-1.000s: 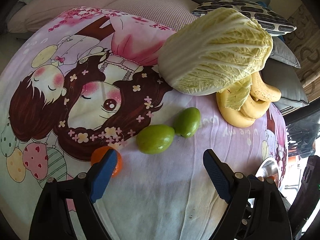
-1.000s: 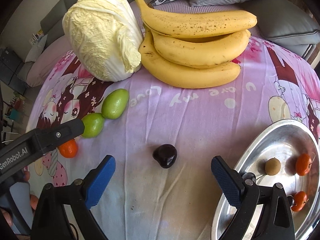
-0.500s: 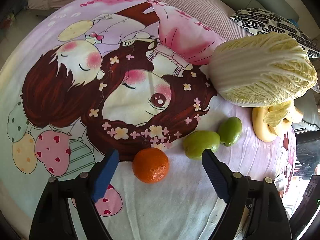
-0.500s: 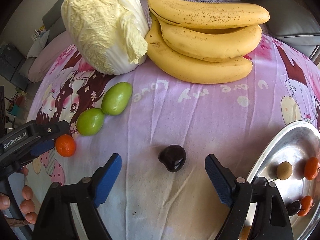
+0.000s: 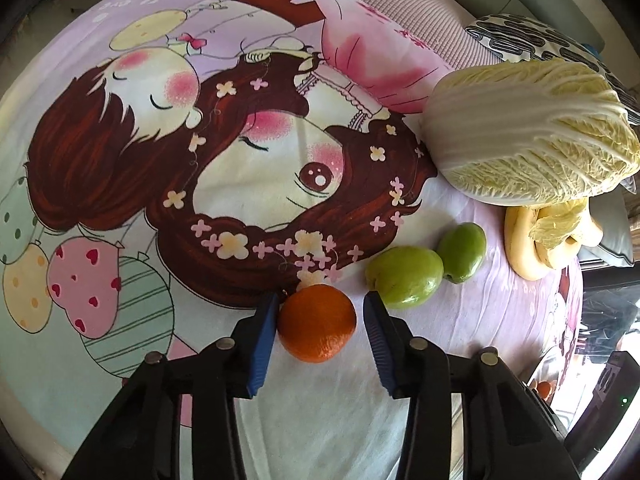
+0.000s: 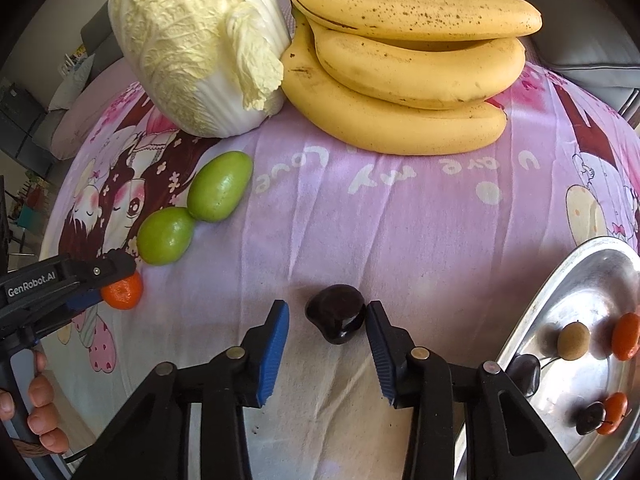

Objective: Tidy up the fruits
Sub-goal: 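Close the right tool on the dark cherry while the left tool grasps the tangerine, then carry the cherry with the right tool while the left tool carries the tangerine over the bowl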

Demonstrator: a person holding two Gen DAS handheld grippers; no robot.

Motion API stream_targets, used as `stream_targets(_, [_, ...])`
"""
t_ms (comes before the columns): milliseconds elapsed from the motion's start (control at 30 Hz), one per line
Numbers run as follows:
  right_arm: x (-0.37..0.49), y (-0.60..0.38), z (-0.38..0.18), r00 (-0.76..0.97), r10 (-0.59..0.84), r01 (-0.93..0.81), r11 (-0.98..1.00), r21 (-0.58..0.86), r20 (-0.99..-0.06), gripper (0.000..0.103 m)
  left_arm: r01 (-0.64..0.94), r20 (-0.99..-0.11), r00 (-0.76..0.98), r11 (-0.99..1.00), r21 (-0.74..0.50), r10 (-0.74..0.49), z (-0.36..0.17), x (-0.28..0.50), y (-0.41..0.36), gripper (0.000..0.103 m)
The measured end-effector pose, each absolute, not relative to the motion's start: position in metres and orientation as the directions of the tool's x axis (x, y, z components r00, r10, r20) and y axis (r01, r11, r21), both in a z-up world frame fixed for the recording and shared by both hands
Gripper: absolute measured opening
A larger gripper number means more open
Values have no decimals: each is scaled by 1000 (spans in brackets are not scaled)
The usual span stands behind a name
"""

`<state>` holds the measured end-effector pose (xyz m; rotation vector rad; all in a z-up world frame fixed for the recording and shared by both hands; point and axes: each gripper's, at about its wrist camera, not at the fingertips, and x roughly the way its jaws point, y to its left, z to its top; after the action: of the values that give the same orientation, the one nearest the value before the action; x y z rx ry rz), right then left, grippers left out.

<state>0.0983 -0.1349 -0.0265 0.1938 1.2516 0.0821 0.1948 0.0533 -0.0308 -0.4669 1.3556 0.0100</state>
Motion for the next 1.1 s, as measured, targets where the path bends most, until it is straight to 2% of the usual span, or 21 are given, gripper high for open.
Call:
stream_targets(133, [98,-136,-26,315,167,47,981,191,-934,33,-282,-939,225,905,-317,-259,-34,193,55,41])
stream_targets(633, [92,-143,-10,349,182,52,976,213,-919,32,-254,-910,310,898,-360,-277,0,189,56,39])
stream_targets(1100, [69,-159,9,369,185,88,969,232,-911,33,-124,-902,276,918,-376,-332,10,187,-5,39])
